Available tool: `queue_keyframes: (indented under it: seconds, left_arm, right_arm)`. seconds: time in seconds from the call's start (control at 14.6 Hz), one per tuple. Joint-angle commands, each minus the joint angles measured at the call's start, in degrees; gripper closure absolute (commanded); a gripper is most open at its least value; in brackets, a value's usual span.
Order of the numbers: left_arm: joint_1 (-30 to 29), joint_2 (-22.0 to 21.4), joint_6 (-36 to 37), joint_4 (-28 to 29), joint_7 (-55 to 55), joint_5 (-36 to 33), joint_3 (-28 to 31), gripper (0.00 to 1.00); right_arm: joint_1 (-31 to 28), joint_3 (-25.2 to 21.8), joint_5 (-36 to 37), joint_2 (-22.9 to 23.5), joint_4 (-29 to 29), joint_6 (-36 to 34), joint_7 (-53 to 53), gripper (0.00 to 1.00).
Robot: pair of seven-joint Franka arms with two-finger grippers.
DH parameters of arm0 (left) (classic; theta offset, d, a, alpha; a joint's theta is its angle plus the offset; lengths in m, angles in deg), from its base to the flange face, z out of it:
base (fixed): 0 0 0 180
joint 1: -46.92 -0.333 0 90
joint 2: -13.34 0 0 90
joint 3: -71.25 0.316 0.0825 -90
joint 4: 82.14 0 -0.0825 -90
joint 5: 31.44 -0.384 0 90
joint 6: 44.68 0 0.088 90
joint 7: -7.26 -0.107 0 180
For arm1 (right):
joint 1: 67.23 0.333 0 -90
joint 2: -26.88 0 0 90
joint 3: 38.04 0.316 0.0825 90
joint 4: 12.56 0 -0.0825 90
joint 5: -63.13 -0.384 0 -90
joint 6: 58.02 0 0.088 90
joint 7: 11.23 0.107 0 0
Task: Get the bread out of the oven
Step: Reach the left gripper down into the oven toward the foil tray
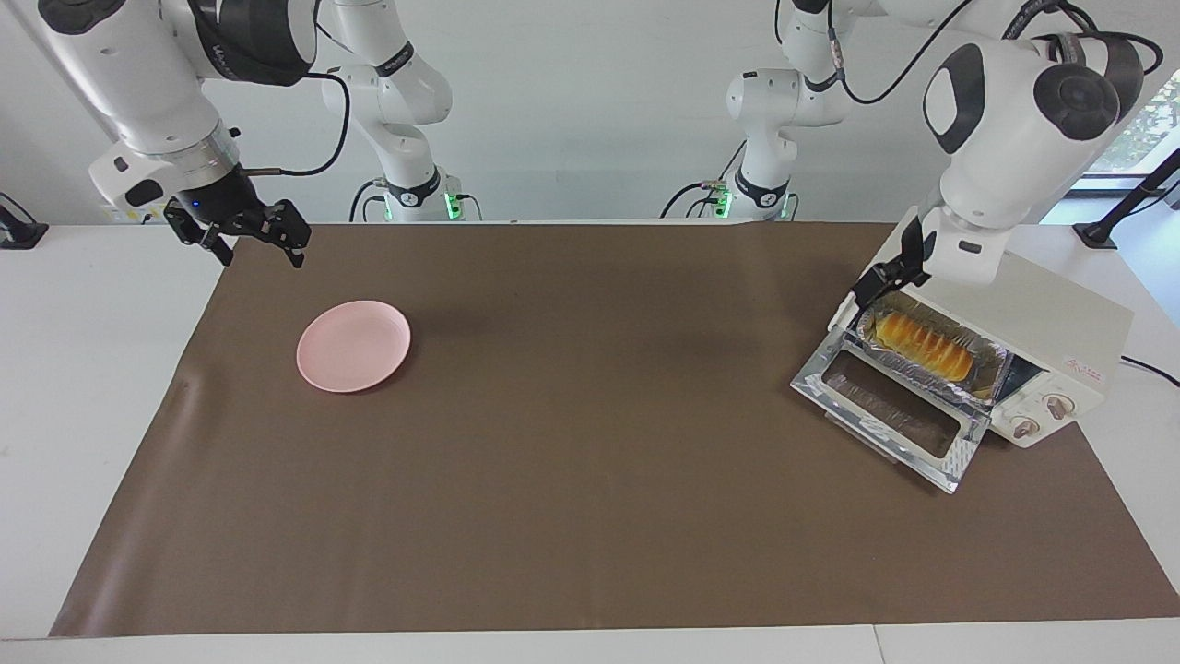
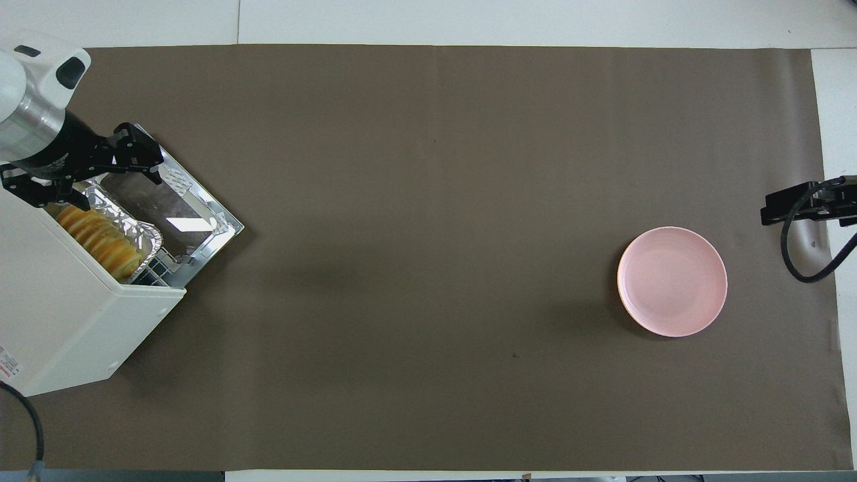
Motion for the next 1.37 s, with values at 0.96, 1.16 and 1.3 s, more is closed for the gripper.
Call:
queue_keyframes:
  seconds: [0.96,1.16,1.3]
  left_arm:
    - [1.6,4.8,-16.0,14.3,29.6,-19.2,2.5,0.00]
    - [1.6,6.1,-17.3,14.9,32.7,-19.5,2.5,0.00]
    - [1.2,6.0,-18.2,16.3,32.8,-19.5,2.4,0.00]
  right_arm:
    - [-1.0,0.5,0.2,-1.3,-1.3,1.2,-0.9,0.00]
    - [-1.0,0.5,0.2,-1.3,-1.5,1.2,-0.9,0.00]
    - [-1.0,0.5,0.2,-1.3,-1.7,1.3,-0.9,0.00]
